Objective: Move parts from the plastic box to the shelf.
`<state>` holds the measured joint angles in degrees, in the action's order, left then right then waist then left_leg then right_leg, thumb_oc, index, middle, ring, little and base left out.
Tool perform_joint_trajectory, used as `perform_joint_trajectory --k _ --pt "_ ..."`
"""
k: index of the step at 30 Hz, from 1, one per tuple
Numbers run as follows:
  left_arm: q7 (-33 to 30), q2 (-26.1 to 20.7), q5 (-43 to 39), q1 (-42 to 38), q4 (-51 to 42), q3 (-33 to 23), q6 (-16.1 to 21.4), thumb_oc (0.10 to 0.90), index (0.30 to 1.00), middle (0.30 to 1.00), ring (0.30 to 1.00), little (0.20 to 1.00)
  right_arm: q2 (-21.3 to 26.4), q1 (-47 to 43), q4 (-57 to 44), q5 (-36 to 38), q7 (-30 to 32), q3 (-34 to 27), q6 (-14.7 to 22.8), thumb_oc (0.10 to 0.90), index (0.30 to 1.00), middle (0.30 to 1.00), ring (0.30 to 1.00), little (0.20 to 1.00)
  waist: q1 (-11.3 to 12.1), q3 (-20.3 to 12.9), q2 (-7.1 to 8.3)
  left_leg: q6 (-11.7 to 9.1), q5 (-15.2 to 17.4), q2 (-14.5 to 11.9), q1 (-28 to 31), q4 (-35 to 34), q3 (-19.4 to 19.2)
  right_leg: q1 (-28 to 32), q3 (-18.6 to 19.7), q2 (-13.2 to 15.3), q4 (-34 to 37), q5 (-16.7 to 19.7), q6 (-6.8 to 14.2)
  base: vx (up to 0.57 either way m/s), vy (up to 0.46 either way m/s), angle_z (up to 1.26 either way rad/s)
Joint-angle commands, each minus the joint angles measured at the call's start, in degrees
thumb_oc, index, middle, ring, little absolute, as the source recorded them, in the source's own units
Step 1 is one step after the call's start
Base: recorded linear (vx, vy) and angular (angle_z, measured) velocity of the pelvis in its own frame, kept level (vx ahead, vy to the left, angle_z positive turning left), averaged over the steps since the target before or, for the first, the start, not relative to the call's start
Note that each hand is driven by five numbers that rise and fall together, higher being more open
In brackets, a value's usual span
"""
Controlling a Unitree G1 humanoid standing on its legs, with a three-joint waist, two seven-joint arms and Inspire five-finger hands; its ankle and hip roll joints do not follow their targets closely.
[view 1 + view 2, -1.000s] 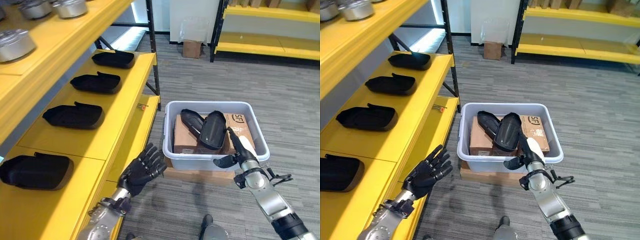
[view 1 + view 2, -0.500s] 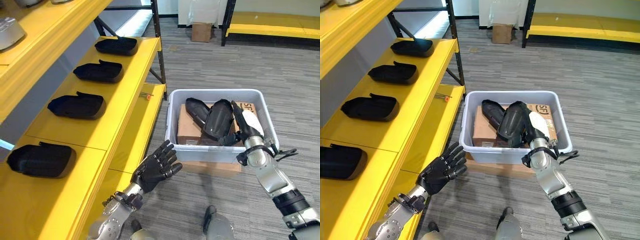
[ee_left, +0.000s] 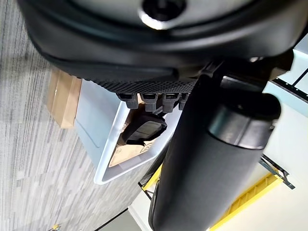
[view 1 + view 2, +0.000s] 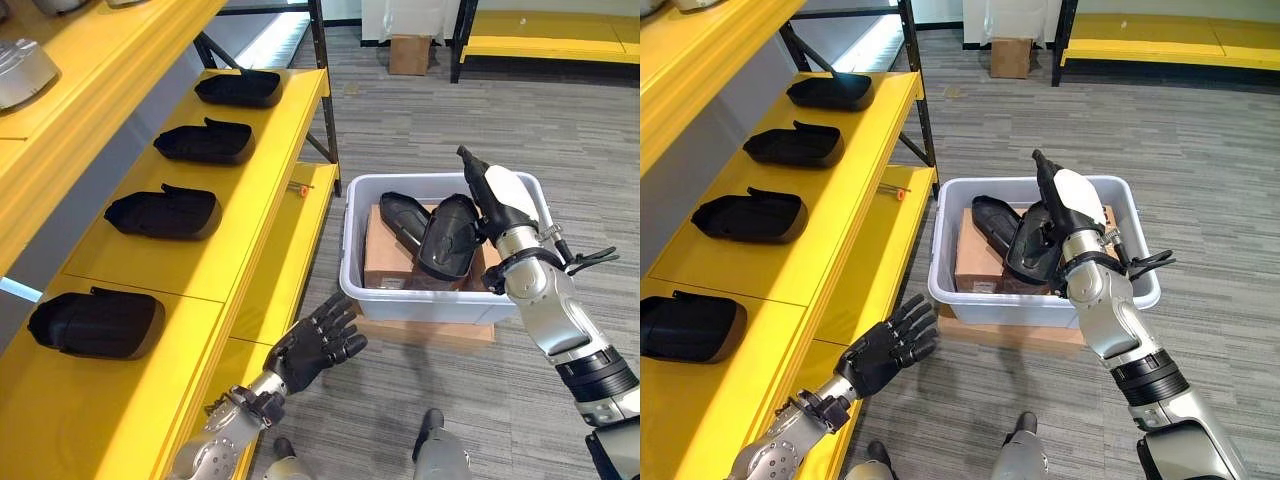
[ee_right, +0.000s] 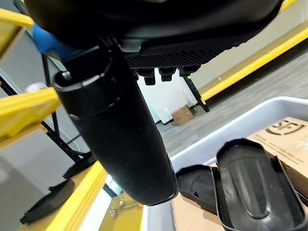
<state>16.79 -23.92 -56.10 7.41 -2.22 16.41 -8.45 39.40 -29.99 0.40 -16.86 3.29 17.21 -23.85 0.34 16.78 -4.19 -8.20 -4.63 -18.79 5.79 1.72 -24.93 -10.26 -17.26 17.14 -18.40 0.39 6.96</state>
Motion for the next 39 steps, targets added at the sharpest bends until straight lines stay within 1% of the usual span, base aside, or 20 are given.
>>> perform_joint_trajectory --k 1,4,6,8,11,14,15,16,17,19,20,21,24,25,26,29,31,34,36,39 --pt "2.2 -2.3 -2.6 -0.6 -8.7 -0.6 1.3 0.900 1.000 1.000 1.000 1.000 -1.8 -7.7 -3.4 -4.7 3.7 -1.7 0.4 0.900 1.000 1.000 1.000 1.000 1.0 -1.7 3.47 1.2 4.7 -1.0 -0.7 5.2 1.6 6.1 -0.3 3.1 2.0 -1.0 2.4 0.06 -0.053 -0.06" --pt "1.8 -2.3 -2.5 -0.6 -8.4 -0.5 1.4 0.900 1.000 1.000 1.000 1.000 -2.7 -7.4 -1.4 -5.4 4.2 -1.7 0.8 0.900 1.000 1.000 1.000 1.000 1.1 -1.6 3.32 1.3 5.1 -1.1 -0.9 5.9 1.8 6.2 0.0 3.1 1.9 -1.2 2.5 0.07 -0.059 -0.03" --pt "1.5 -2.3 -2.4 -1.2 -8.5 -0.3 1.2 0.900 1.000 1.000 1.000 1.000 -3.6 -8.0 1.1 -6.7 6.2 -1.7 1.0 0.900 1.000 1.000 1.000 1.000 1.3 -1.0 2.88 1.4 5.4 -1.0 -1.7 6.7 2.3 5.4 0.4 3.3 0.9 -1.6 2.7 0.05 -0.052 -0.01" --pt "1.7 -2.5 -2.3 -2.4 -8.6 0.0 1.3 0.900 1.000 1.000 1.000 1.000 -3.9 -10.0 3.3 -7.5 6.7 -2.0 0.7 0.900 1.000 1.000 1.000 1.000 1.7 -0.2 2.36 1.3 5.3 -1.0 -2.7 7.1 2.9 4.3 0.5 3.6 -0.3 -2.0 2.7 0.00 -0.015 -0.01" --pt "0.3 -2.7 -3.9 -4.4 -9.2 0.6 0.2 0.900 1.000 1.000 1.000 1.000 -3.0 -14.4 7.1 -7.4 6.6 -2.4 -1.0 0.900 1.000 1.000 1.000 1.000 2.3 1.8 1.10 1.0 4.8 -0.9 -4.7 7.0 4.1 1.9 1.1 4.0 -2.7 -2.9 2.6 0.00 -0.006 -0.02" --pt "-0.2 -2.6 -4.2 -5.1 -9.6 0.9 -0.2 0.900 1.000 1.000 1.000 1.000 -2.7 -16.2 9.1 -6.9 7.6 -2.5 -2.0 0.900 1.000 1.000 1.000 1.000 2.6 2.9 0.42 0.8 4.5 -0.8 -5.8 7.0 4.8 0.5 1.4 4.4 -4.1 -3.4 2.5 -0.01 0.003 0.00" --pt "-0.6 -2.6 -4.4 -5.2 -9.9 1.0 -0.3 0.900 1.000 1.000 1.000 1.000 -2.4 -17.0 10.2 -5.5 8.5 -2.6 -2.5 0.900 1.000 1.000 1.000 1.000 2.7 3.8 -0.11 0.8 4.3 -0.7 -6.7 7.1 5.3 -0.7 1.7 4.7 -5.0 -3.6 2.5 0.00 0.000 0.00" --pt "-0.6 -2.5 -4.5 -5.2 -10.1 1.0 -0.2 0.900 1.000 1.000 1.000 1.000 -2.4 -17.3 10.5 -5.4 8.8 -2.7 -2.4 0.900 1.000 1.000 1.000 1.000 2.7 4.1 -0.35 0.8 4.2 -0.6 -7.0 7.2 5.4 -1.1 1.8 4.8 -5.4 -3.7 2.4 -0.05 0.066 0.05" --pt "-1.2 -2.2 -4.5 -5.4 -10.6 1.2 -0.1 0.900 1.000 1.000 1.000 1.000 -2.2 -18.2 11.1 -5.7 9.2 -2.9 -2.7 0.900 1.000 1.000 1.000 1.000 2.7 5.2 -1.09 0.7 4.1 -0.4 -7.9 7.5 5.7 -2.6 2.2 5.1 -6.4 -4.0 2.3 -0.06 0.083 0.05" --pt "-1.5 -2.0 -4.6 -5.5 -10.8 1.2 0.4 0.900 1.000 1.000 1.000 1.000 -2.1 -19.0 11.7 -6.6 9.7 -3.1 -2.4 0.900 1.000 1.000 1.000 1.000 2.8 6.1 -1.79 0.7 3.9 -0.2 -8.8 7.8 5.8 -4.0 2.5 5.5 -7.6 -4.3 2.1 -0.05 0.089 0.04" --pt "-1.7 -2.1 -5.2 -5.7 -10.9 1.2 1.1 0.900 1.000 1.000 1.000 1.000 -1.8 -19.6 12.0 -8.8 10.7 -3.2 -1.6 0.900 1.000 1.000 1.000 1.000 2.9 7.3 -2.49 0.8 3.8 0.0 -10.0 8.3 6.1 -5.6 2.9 6.1 -8.7 -4.5 2.1 -0.06 0.066 0.05" --pt "-1.9 -2.1 -5.2 -6.0 -11.1 1.2 1.4 0.900 1.000 1.000 1.000 1.000 -1.7 -20.2 12.2 -10.7 11.3 -3.3 -1.3 0.900 1.000 1.000 1.000 1.000 3.0 7.9 -2.75 0.9 3.9 0.2 -10.9 8.6 6.2 -6.6 3.0 6.4 -9.5 -4.7 2.1 -0.07 0.047 0.07" --pt "-2.7 -2.5 -5.1 -6.9 -11.4 1.2 2.2 0.900 1.000 1.000 1.000 1.000 -1.1 -21.8 12.7 -13.0 12.8 -3.3 -0.8 0.900 1.000 1.000 1.000 1.000 3.3 9.6 -3.06 1.1 4.0 0.6 -13.3 9.7 6.7 -9.2 3.3 7.3 -11.8 -5.2 2.3 -0.10 -0.022 0.09" --pt "-3.1 -2.7 -2.2 -7.3 -11.6 1.1 2.7 0.900 1.000 1.000 1.000 1.000 -0.8 -22.9 12.8 -13.9 13.9 -3.3 -0.8 0.900 1.000 1.000 1.000 1.000 3.5 10.6 -3.22 1.2 3.9 0.9 -14.6 10.2 7.1 -10.5 3.6 7.4 -12.7 -5.5 2.4 -0.07 -0.037 0.16" --pt "-2.7 -2.8 -1.8 -7.7 -11.6 1.0 2.6 0.900 1.000 1.000 1.000 1.000 -0.6 -23.7 12.7 -13.5 14.9 -3.2 -0.4 0.900 1.000 1.000 1.000 1.000 3.6 11.2 -3.39 1.1 3.8 1.0 -15.5 10.5 7.3 -11.4 3.6 7.4 -13.2 -5.6 2.3 -0.07 -0.026 0.15" --pt "-3.0 -2.9 -3.4 -7.7 -12.3 1.2 2.9 0.900 1.000 1.000 1.000 1.000 0.0 -24.8 11.7 -13.0 15.8 -3.0 -0.5 0.900 1.000 1.000 1.000 1.000 3.7 12.1 -3.86 1.2 3.6 1.4 -16.8 10.9 7.5 -12.7 3.7 7.3 -14.0 -5.8 2.2 -0.04 0.006 0.07" --pt "-3.9 -2.9 -4.5 -8.0 -13.1 1.0 2.3 0.900 1.000 1.000 1.000 1.000 0.1 -25.7 10.3 -13.4 16.6 -2.7 -0.9 0.900 1.000 1.000 1.000 1.000 3.7 13.0 -4.22 1.2 3.6 1.7 -18.0 11.6 7.7 -13.9 3.9 7.3 -14.8 -6.0 2.1 -0.02 -0.003 0.01" --pt "-3.9 -2.9 -4.3 -8.5 -13.0 1.1 1.9 0.900 1.000 1.000 1.000 1.000 0.4 -26.9 9.8 -13.7 16.0 -2.2 -2.2 0.900 1.000 1.000 1.000 1.000 3.8 13.0 -4.45 1.2 3.7 1.8 -19.3 12.1 7.7 -15.3 4.0 7.2 -15.3 -6.2 1.8 -0.01 -0.007 0.01" --pt "-4.3 -2.8 -4.5 -8.5 -13.2 1.2 1.9 0.900 1.000 1.000 1.000 1.000 0.6 -27.4 9.7 -14.0 16.0 -1.8 -2.5 0.900 1.000 1.000 1.000 1.000 3.8 13.0 -4.61 1.2 3.8 1.7 -19.9 12.3 7.7 -15.8 4.0 7.2 -15.5 -6.3 1.8 0.00 0.000 0.00" --pt "-5.2 -2.9 -5.2 -8.6 -13.4 1.4 1.9 0.900 1.000 1.000 1.000 1.000 0.7 -28.4 10.5 -16.5 16.7 -1.0 -3.7 0.900 1.000 1.000 1.000 1.000 4.0 13.0 -5.17 1.3 3.8 1.7 -21.5 13.0 7.6 -17.3 4.3 7.3 -16.3 -6.6 1.5 -0.01 -0.002 -0.05"
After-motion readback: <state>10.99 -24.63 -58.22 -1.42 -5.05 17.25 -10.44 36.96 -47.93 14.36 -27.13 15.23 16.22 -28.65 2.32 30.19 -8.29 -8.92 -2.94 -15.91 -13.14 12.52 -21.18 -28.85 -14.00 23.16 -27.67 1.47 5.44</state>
